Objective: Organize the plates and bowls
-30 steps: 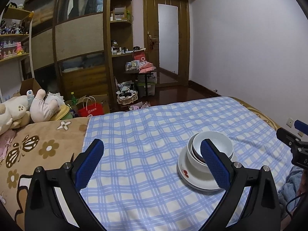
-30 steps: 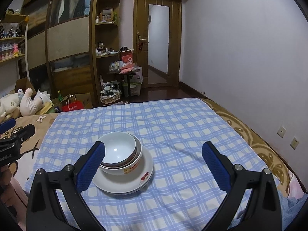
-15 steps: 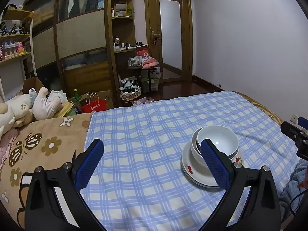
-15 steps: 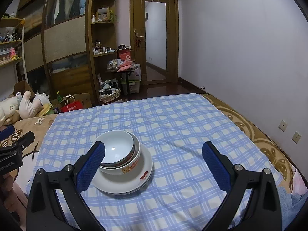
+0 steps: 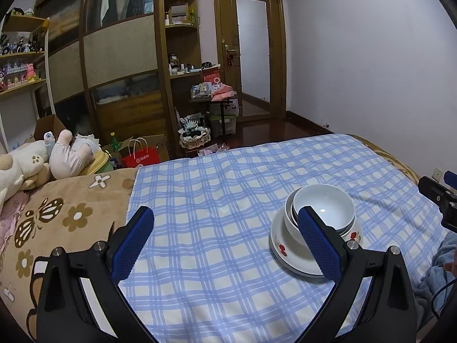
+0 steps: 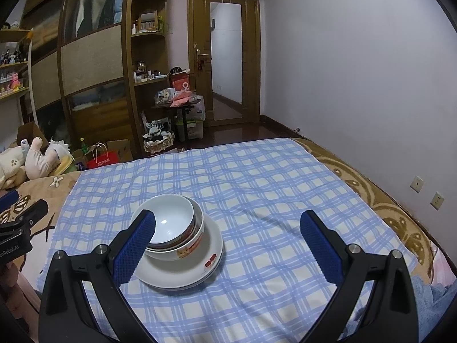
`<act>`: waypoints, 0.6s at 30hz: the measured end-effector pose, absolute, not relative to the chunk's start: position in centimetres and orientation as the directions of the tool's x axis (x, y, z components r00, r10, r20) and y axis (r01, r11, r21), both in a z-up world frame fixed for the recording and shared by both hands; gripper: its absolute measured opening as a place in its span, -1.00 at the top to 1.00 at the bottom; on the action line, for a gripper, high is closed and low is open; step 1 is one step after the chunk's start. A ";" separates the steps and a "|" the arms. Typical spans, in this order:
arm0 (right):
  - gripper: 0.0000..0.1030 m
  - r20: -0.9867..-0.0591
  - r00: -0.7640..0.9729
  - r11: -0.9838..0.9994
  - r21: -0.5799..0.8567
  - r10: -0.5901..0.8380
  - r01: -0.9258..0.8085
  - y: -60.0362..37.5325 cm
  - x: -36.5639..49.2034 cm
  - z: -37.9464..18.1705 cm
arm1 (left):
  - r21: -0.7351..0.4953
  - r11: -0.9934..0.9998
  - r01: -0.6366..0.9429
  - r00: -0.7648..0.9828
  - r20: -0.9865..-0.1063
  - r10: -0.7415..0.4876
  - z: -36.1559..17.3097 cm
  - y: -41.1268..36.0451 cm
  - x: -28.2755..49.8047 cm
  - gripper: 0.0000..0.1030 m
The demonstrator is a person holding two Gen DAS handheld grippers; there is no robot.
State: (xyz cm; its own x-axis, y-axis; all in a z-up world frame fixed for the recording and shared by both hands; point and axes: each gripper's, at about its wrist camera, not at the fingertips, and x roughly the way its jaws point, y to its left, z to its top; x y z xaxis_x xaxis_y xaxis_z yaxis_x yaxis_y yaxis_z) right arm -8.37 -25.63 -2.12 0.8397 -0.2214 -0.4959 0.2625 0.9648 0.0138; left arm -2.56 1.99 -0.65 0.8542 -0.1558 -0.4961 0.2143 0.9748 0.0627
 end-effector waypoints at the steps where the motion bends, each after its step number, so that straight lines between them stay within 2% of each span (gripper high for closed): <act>1: -1.00 -0.495 0.841 0.965 0.014 -0.221 0.262 -25.7 -8.4 -2.1 | 0.067 0.975 0.212 0.855 -0.496 -0.152 -0.7 1.9 -2.6 -0.93; 18: -1.00 -0.495 0.839 0.963 0.021 -0.225 0.270 -25.7 -8.5 -2.1 | 0.115 0.969 0.217 0.858 -0.497 -0.134 -1.0 1.2 -2.6 -0.93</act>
